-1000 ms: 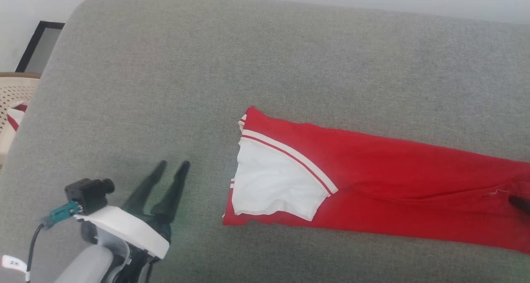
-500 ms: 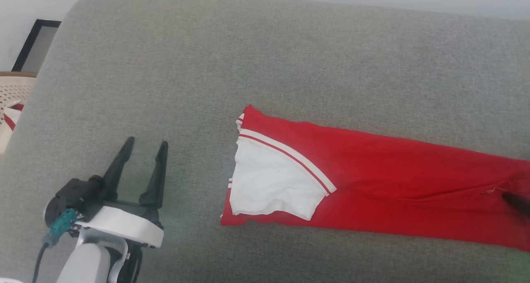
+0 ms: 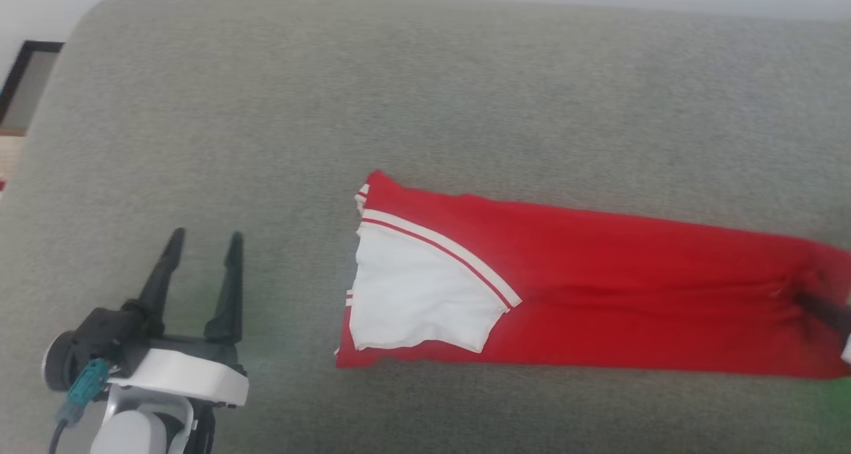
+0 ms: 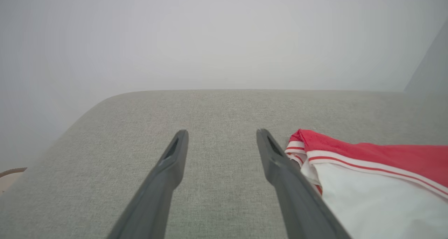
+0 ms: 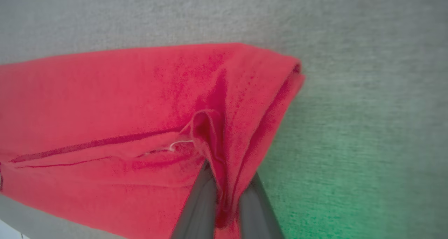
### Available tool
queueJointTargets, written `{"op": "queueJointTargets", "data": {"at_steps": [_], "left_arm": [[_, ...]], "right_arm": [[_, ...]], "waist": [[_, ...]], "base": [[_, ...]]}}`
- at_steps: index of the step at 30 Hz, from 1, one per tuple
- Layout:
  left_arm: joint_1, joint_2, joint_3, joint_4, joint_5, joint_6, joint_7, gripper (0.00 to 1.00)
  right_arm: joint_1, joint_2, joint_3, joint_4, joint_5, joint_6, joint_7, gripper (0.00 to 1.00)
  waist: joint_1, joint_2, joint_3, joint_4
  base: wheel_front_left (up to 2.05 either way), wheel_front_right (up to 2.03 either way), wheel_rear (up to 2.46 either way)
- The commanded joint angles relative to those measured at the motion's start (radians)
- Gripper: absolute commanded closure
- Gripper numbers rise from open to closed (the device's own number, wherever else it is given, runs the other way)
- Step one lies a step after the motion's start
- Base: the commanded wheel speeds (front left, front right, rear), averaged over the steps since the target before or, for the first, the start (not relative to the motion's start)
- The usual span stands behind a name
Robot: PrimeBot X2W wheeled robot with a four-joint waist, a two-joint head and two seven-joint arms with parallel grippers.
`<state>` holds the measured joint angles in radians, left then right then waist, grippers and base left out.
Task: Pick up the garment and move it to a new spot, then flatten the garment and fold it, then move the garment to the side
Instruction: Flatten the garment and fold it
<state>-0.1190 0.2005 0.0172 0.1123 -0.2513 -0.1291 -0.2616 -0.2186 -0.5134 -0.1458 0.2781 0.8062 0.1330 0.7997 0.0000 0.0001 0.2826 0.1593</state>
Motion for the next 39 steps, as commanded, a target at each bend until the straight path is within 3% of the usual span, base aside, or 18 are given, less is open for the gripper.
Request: {"op": "queueJointTargets", "data": {"at_steps": [1, 7, 13, 17, 23, 32, 39], "left_arm": [[0.011, -0.006, 0.013, -0.004, 0.004, -0.001, -0.004, 0.00], [0.022, -0.010, 0.042, -0.027, 0.011, -0.001, -0.004, 0.00], [0.004, -0.008, 0.049, -0.033, -0.003, -0.001, -0.004, 0.00], [-0.011, 0.001, 0.037, -0.022, -0.006, -0.001, -0.004, 0.00], [-0.004, -0.007, 0.034, -0.011, -0.009, -0.001, -0.004, 0.00], [0.016, -0.038, 0.021, -0.009, -0.022, -0.001, -0.004, 0.00], [-0.011, -0.064, -0.004, -0.007, -0.026, -0.001, -0.004, 0.00]], "right_arm": [[-0.008, -0.004, -0.020, 0.019, -0.022, -0.005, -0.010, 1.00], [-0.042, -0.048, -0.154, 0.033, -0.066, -0.003, -0.048, 1.00], [-0.091, -0.109, -0.324, 0.142, -0.131, -0.003, -0.124, 1.00], [-0.121, -0.120, -0.355, 0.196, -0.153, -0.003, -0.142, 1.00], [-0.086, -0.062, -0.226, 0.077, -0.082, -0.002, -0.086, 1.00], [0.010, 0.001, 0.099, -0.413, 0.042, -0.002, 0.091, 1.00], [-0.060, 0.046, 0.268, -0.503, -0.001, -0.002, 0.135, 1.00]], "waist": [[0.0000, -0.0001, 0.004, -0.019], [0.0000, -0.0001, 0.022, -0.075], [0.0000, -0.0001, 0.050, -0.115], [0.0000, -0.0001, 0.056, -0.128], [0.0000, -0.0001, 0.039, -0.134], [0.0000, -0.0001, 0.011, -0.094], [0.0000, -0.0001, 0.037, -0.041]], "base": [[0.00, 0.00, 0.00], [0.00, 0.00, 0.00], [0.00, 0.00, 0.00], [0.00, 0.00, 0.00], [0.00, 0.00, 0.00], [0.00, 0.00, 0.00], [0.00, 0.00, 0.00]]}}
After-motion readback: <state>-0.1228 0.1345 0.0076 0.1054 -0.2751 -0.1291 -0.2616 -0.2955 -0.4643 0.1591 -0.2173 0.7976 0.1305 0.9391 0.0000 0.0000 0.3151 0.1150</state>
